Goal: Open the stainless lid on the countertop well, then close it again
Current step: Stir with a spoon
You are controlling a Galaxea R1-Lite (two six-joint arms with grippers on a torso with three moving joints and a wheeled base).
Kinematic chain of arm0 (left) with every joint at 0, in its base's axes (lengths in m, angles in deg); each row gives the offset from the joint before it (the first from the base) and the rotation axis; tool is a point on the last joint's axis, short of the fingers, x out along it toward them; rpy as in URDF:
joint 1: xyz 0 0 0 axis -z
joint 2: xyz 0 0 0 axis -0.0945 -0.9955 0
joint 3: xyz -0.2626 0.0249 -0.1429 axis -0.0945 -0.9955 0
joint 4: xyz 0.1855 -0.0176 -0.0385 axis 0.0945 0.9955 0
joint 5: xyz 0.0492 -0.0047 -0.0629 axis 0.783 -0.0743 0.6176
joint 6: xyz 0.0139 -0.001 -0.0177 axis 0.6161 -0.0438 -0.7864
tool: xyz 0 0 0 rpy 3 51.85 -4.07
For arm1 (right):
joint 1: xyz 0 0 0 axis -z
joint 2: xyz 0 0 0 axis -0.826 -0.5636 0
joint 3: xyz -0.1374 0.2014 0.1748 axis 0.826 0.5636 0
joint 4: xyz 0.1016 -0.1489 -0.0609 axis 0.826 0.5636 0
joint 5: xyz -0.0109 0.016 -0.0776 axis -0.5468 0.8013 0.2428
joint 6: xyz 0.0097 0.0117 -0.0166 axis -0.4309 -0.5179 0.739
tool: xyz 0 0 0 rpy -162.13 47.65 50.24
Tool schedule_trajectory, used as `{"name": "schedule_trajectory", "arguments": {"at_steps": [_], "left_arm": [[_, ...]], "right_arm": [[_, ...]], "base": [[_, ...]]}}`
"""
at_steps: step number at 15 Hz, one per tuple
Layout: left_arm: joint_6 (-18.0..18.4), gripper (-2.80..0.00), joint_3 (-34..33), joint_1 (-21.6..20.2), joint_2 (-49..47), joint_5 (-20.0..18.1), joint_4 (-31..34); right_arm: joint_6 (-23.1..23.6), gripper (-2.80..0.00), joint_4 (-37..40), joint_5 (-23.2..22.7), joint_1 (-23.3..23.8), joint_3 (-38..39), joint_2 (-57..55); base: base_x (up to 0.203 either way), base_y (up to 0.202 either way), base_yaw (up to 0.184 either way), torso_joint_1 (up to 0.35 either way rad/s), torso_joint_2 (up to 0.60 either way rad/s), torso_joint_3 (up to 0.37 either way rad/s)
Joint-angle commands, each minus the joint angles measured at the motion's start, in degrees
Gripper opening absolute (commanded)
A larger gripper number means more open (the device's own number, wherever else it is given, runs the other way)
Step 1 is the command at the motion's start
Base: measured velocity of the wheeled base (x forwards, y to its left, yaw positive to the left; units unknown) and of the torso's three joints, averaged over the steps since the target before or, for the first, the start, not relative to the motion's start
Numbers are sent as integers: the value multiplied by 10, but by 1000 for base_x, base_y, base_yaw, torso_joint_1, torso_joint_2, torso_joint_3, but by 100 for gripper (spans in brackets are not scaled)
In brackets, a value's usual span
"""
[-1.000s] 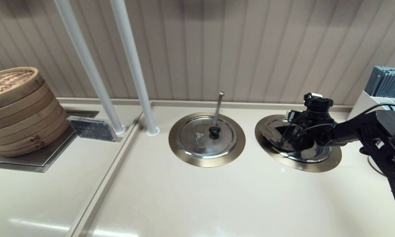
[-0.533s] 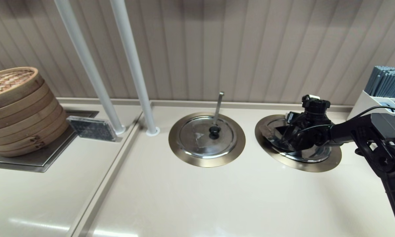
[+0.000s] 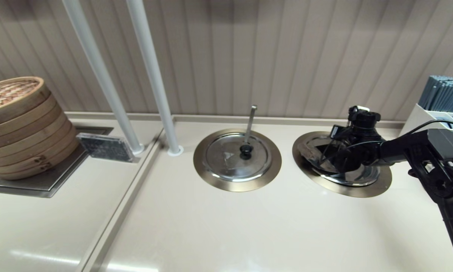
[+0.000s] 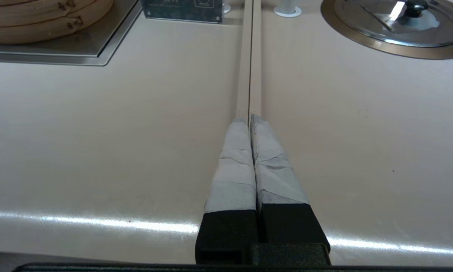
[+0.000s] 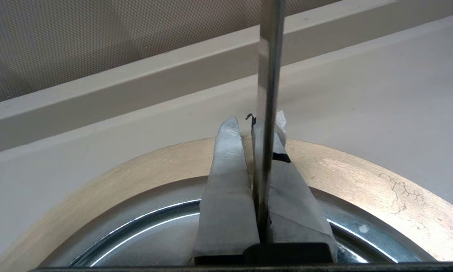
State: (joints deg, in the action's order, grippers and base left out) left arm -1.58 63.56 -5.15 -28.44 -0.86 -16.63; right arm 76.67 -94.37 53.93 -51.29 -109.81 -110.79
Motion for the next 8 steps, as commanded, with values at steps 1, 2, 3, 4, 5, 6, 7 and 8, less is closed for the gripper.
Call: {"name": "schedule_trajectory", "arguments": {"at_steps": [1,2,3,4,5,6,7,8], "left_arm": [[0,-280,0,0,0,0,0],[1,-280,0,0,0,0,0],[0,-280,-1,0,0,0,0],[0,-280,-1,0,0,0,0],[0,-280,0,0,0,0,0],[0,-280,0,0,0,0,0],[1,-280,-1,0,1,0,0],[0,-280,0,0,0,0,0]], "right_arm": [[-2,-280,-2,1,-1,1,7],[-3,-280,-3,1,-2,1,6],[-4,-280,-3,1,-3,3,7],[-6,-280,-3,1,-3,7,12],[-7,-280,-4,3,-4,17,25],[-7,-280,-7,8,-6,40,46],[-8,-280,-14,12,-8,79,73],[-8,-280,-29,15,-11,130,103]], "base": [[0,0,0,0,0,0],[0,0,0,0,0,0],[0,0,0,0,0,0],[0,0,0,0,0,0],[0,0,0,0,0,0],[0,0,0,0,0,0],[0,0,0,0,0,0],[0,0,0,0,0,0]]}}
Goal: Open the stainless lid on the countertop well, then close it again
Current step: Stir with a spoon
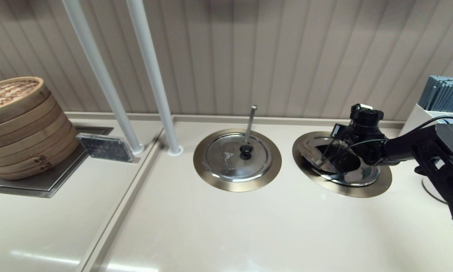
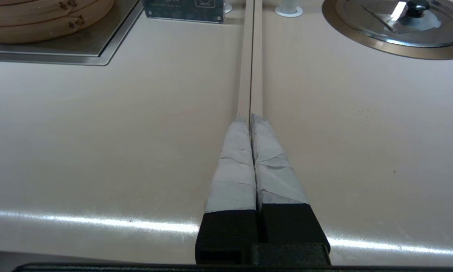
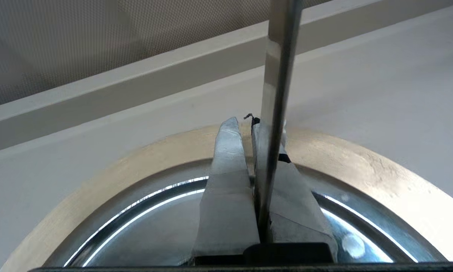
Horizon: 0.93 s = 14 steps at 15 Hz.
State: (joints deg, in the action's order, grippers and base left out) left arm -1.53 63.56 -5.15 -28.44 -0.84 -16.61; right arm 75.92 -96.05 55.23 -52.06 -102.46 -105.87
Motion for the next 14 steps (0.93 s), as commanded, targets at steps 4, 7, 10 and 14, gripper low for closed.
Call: {"name": "schedule_trajectory", "arguments": {"at_steps": [4,7,10,14], "left_arm": [[0,-280,0,0,0,0,0],[0,-280,0,0,0,0,0],[0,-280,-1,0,0,0,0],[0,-280,0,0,0,0,0]], "right_arm": [[7,-280,-127,-1,-38,244,174],[31,-280,-147,-6,-52,262,216],[42,-280,-145,-8,-52,285,254],[66,-280,-148,-40,-44,319,258]], "base": [[0,0,0,0,0,0],[0,0,0,0,0,0],[0,0,0,0,0,0],[0,0,0,0,0,0]]}}
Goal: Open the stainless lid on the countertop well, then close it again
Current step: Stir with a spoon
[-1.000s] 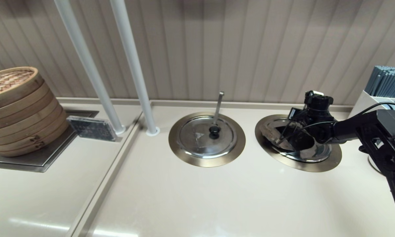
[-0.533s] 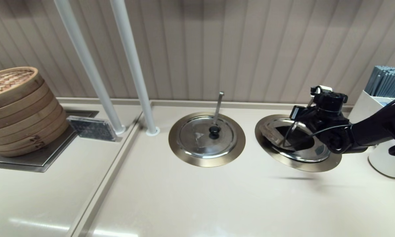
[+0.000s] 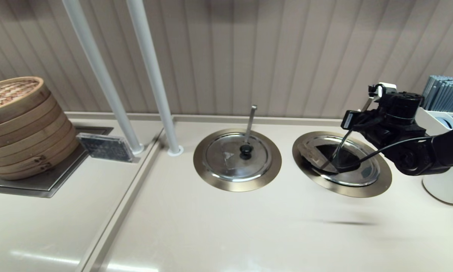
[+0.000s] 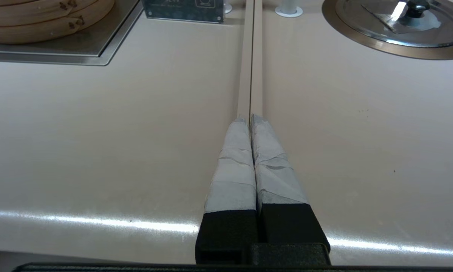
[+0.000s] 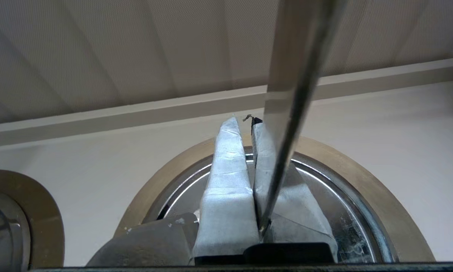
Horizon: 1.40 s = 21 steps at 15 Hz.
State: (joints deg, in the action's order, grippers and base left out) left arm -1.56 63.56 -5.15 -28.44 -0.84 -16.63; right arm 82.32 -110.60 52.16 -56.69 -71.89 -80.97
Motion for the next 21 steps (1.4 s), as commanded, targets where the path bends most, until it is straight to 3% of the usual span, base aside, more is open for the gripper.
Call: {"name": "schedule_trajectory", "arguments": {"at_steps": [1,4,7,8,11,15,21], "left_arm": [[0,-280,0,0,0,0,0],[0,-280,0,0,0,0,0],[0,-280,0,0,1,0,0],[1,-280,0,0,0,0,1],[1,-280,0,0,0,0,0],[0,-280,0,0,0,0,0],[0,-280,0,0,0,0,0]], "right_arm": [[15,-280,-2,-21,5,23,10],[128,-280,-4,-62,56,59,11],[134,-280,-5,-67,75,36,-19],[129,-280,-11,-65,77,29,-32],[28,-280,-56,-64,67,-11,-68],[-35,-280,-61,-64,38,-11,-61],[-39,-280,-54,-68,33,10,-35]], "base": [[0,0,0,0,0,0],[0,0,0,0,0,0],[0,0,0,0,0,0],[0,0,0,0,0,0],[0,0,0,0,0,0],[0,0,0,0,0,0],[0,0,0,0,0,0]]}}
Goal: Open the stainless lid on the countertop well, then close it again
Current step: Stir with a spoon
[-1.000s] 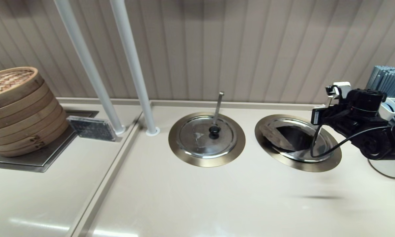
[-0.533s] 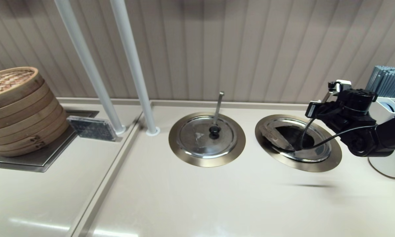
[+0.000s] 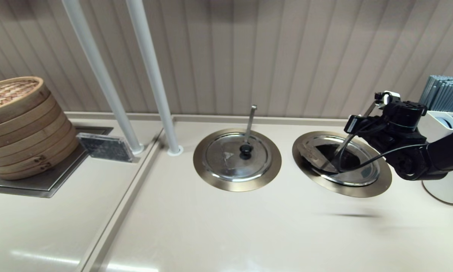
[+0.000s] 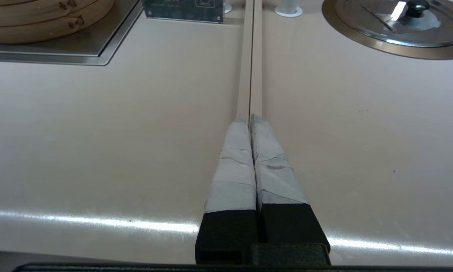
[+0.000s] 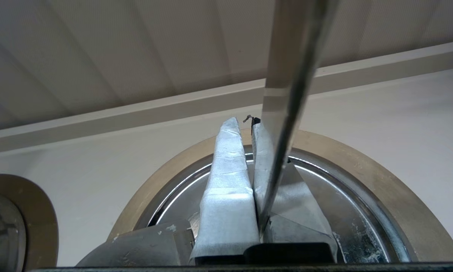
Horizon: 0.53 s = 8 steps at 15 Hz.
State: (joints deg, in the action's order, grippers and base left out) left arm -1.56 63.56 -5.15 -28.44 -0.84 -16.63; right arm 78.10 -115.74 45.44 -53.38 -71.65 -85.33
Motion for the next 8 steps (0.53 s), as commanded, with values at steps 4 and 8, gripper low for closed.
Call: {"name": "schedule_trajectory", "arguments": {"at_steps": [4,8], "left_arm": [[0,-280,0,0,0,0,0],[1,-280,-1,0,0,0,0]], "right_arm": [[45,-280,-3,0,14,9,3],[50,-280,-7,4,17,2,-18]], "base": [[0,0,0,0,0,0],[0,0,0,0,0,0]]}}
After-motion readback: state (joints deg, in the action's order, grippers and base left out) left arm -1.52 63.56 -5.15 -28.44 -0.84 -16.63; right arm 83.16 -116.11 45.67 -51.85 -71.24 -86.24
